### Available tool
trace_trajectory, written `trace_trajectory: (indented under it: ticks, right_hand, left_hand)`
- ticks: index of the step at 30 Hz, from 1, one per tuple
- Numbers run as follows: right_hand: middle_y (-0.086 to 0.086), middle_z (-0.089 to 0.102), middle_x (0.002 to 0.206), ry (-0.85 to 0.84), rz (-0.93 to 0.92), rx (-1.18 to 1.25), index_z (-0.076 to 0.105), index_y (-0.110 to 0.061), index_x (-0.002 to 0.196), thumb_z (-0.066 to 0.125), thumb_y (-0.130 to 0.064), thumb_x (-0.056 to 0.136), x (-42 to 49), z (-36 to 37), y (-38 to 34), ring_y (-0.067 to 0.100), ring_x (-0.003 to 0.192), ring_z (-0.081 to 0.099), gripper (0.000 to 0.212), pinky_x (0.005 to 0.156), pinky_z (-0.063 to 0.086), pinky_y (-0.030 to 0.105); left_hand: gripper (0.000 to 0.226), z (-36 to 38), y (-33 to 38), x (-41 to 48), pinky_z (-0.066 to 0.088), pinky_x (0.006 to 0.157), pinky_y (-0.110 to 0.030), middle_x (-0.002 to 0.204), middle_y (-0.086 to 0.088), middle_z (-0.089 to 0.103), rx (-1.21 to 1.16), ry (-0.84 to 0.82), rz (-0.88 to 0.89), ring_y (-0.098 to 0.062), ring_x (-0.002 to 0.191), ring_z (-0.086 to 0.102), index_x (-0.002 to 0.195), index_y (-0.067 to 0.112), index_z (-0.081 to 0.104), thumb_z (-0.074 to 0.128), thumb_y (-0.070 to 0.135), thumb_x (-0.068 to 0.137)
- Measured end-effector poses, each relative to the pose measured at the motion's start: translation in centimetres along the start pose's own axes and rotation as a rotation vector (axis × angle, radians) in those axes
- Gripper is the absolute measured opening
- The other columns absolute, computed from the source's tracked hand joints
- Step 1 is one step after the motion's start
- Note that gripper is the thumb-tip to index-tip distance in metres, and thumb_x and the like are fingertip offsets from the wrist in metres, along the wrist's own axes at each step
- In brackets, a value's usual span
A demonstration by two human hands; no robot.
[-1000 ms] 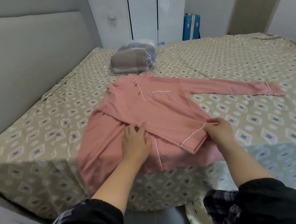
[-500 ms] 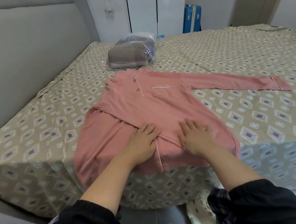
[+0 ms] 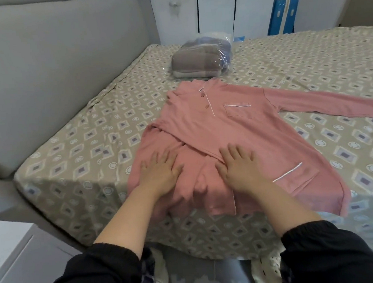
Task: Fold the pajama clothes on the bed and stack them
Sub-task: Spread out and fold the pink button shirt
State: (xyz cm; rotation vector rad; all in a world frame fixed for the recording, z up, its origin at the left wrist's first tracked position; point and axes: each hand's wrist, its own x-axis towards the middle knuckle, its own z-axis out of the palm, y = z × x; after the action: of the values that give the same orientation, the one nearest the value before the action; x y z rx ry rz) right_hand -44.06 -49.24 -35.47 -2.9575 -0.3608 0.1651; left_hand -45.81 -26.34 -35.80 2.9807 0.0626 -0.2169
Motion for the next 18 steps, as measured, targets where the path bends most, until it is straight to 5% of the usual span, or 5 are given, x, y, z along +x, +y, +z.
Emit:
trace_trajectory:
  ticks: [4, 7, 14, 18]
  right_hand:
    - [0.006, 0.005, 0.162, 0.045, 0.066, 0.009, 0.014, -0.022, 0.153, 0.020, -0.053, 0.099, 0.7, 0.3, -0.8, 0.027, 0.148, 0.005, 0.062, 0.115, 0.006, 0.054]
    - [0.012, 0.010, 0.160, 0.129, 0.053, 0.057, 0.022, -0.014, 0.150, 0.025, -0.047, 0.100, 0.8, 0.4, -2.6, 0.030, 0.146, 0.010, 0.060, 0.114, 0.009, 0.055]
    - [0.007, 0.006, 0.162, 0.124, -0.014, -0.022, 0.016, -0.020, 0.152, 0.024, -0.051, 0.098, 1.1, 1.8, -5.8, 0.028, 0.148, 0.005, 0.063, 0.115, 0.005, 0.054]
    - [0.004, 0.004, 0.162, 0.104, 0.007, -0.006, 0.014, -0.022, 0.153, 0.026, -0.050, 0.097, 1.5, 1.7, -5.8, 0.025, 0.148, 0.003, 0.064, 0.115, 0.006, 0.054]
  left_hand:
    - [0.054, -1.0, -3.6, -1.2, 0.016, 0.115, -0.049, 0.158, -0.006, 0.024, -0.095, 0.171, -0.215, -0.025, 0.145, 0.018, 0.148, 0.015, 0.031, 0.024, 0.042, 0.102]
    - [0.044, -1.9, -5.4, -2.5, 0.037, 0.101, -0.045, 0.135, -0.016, 0.046, -0.030, 0.304, -0.407, -0.035, 0.125, 0.039, 0.131, 0.007, 0.049, 0.040, 0.033, 0.096]
    - [0.025, -2.7, -6.5, -3.4, 0.041, 0.095, -0.043, 0.117, -0.013, 0.059, -0.110, 0.351, -0.506, -0.034, 0.118, 0.045, 0.108, 0.007, 0.064, 0.049, 0.023, 0.095]
    - [0.027, -2.6, -7.7, -3.6, 0.039, 0.095, -0.043, 0.123, -0.012, 0.056, -0.064, 0.377, -0.586, -0.032, 0.119, 0.043, 0.116, 0.011, 0.061, 0.047, 0.019, 0.095]
